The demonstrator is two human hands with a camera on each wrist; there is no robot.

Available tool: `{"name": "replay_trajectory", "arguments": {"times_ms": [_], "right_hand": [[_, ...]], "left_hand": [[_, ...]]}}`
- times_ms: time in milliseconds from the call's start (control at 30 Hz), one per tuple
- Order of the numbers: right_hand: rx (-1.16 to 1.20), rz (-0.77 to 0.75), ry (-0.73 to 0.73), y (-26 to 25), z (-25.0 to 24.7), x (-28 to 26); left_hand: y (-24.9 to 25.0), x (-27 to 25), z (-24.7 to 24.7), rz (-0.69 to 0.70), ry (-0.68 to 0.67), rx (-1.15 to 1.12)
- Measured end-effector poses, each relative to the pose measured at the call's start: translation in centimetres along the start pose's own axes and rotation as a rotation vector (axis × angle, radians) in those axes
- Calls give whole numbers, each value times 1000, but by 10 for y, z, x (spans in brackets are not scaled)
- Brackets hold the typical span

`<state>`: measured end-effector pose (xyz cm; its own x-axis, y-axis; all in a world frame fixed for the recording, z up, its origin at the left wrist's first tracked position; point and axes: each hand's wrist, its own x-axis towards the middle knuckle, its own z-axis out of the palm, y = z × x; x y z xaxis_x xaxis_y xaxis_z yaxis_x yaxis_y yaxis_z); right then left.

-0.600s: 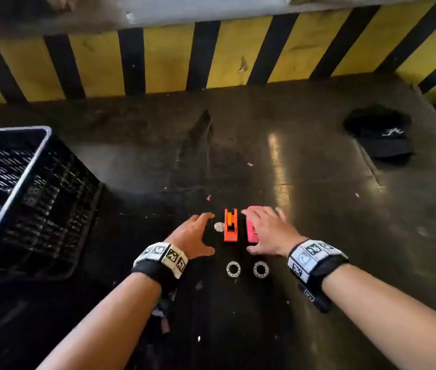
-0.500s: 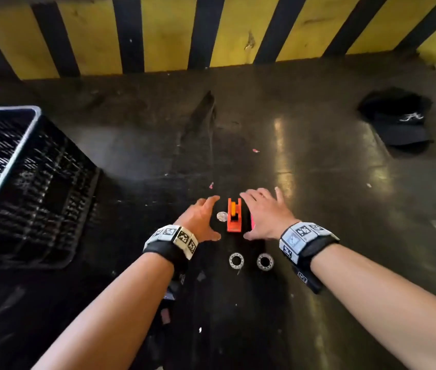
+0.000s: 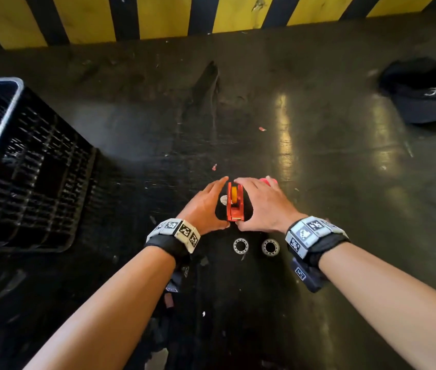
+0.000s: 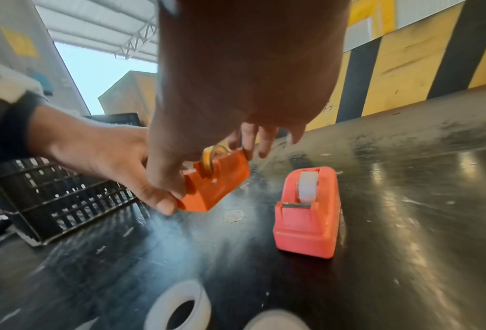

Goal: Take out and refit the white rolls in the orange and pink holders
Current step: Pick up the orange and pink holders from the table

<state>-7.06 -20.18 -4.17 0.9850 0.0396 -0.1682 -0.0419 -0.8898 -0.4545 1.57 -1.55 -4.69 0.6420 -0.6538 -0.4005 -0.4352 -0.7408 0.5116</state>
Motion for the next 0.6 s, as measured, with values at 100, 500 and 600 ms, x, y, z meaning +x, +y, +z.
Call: {"name": "replay_trajectory", "arguments": {"times_ms": [100, 500, 600], "right_hand": [[221, -25, 35, -3, -5, -22], [321, 110, -8, 8, -3, -40], [323, 144, 5, 14, -8, -47]], "left_hand": [[4, -12, -4, 77, 26, -32], [5, -33, -5, 67, 50, -76], [-21, -41, -3, -70, 65, 91]]}}
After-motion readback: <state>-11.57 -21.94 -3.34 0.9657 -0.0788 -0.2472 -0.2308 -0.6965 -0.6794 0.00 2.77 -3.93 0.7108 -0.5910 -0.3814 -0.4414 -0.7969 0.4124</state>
